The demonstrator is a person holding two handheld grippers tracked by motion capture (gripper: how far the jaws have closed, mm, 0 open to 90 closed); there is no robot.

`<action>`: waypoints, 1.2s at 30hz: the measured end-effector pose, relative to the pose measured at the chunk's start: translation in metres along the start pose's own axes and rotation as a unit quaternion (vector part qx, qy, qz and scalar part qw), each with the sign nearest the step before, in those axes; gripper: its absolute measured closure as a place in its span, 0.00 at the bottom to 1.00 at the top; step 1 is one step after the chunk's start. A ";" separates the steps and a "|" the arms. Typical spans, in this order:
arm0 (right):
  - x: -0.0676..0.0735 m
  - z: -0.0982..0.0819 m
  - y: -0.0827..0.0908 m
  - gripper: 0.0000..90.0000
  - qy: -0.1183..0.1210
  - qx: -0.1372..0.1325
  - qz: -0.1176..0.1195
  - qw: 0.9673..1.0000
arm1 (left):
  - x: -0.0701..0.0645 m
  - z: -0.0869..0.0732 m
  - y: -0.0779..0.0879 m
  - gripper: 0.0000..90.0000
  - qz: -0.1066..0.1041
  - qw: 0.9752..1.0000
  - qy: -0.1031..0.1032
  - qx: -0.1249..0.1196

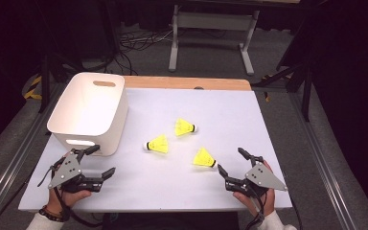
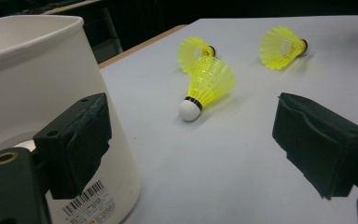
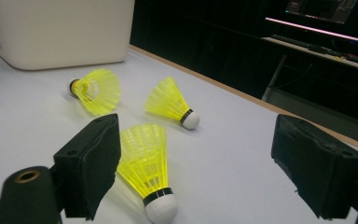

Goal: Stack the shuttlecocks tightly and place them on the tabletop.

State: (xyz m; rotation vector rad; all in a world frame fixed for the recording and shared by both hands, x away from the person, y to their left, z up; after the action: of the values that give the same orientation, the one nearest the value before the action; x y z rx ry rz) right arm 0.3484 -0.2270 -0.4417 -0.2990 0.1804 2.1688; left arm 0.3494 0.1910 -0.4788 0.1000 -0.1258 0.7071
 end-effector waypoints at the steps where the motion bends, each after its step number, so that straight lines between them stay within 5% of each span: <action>1: 0.000 -0.001 -0.001 0.20 0.003 0.001 -0.002 1.000 | 0.000 0.000 -0.001 0.15 0.003 1.000 -0.008 0.003; 8: -0.003 -0.005 -0.005 0.22 0.003 0.011 -0.013 1.000 | -0.006 -0.005 -0.006 0.16 0.000 1.000 0.003 0.019; 16: -0.004 -0.007 -0.006 0.22 0.018 0.022 -0.023 0.999 | -0.022 0.001 -0.027 0.18 -0.030 0.999 -0.018 0.038; 18: -0.004 -0.010 -0.007 0.23 0.017 0.031 -0.024 0.999 | -0.031 0.009 -0.042 0.18 -0.049 0.998 -0.018 0.041; 23: -0.004 -0.008 -0.008 0.23 0.020 0.026 -0.027 0.999 | -0.039 0.021 -0.067 0.18 -0.057 0.997 -0.026 0.048; 30: -0.005 -0.007 -0.006 0.24 0.021 0.023 -0.027 0.999 | -0.031 0.035 -0.122 0.18 -0.054 0.996 0.008 0.066; 36: -0.008 -0.011 -0.002 0.24 0.016 0.031 -0.031 0.999 | -0.026 0.033 -0.164 0.19 -0.072 0.992 0.025 0.100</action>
State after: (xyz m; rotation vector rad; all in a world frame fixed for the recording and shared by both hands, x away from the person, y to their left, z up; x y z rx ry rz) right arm 0.3558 -0.2349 -0.4496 -0.3004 0.2519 2.0935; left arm 0.4344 0.0460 -0.4579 0.2805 0.0012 0.5768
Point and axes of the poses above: each handheld gripper's, and its own axes: y roughly backward along the jaws, z roughly out of its top, x roughly to its left, the point moved 7 cm from there along -y, roughly forward along the jaws, and after that the axes turned 11 degrees about -x, right-handed, at the moved point
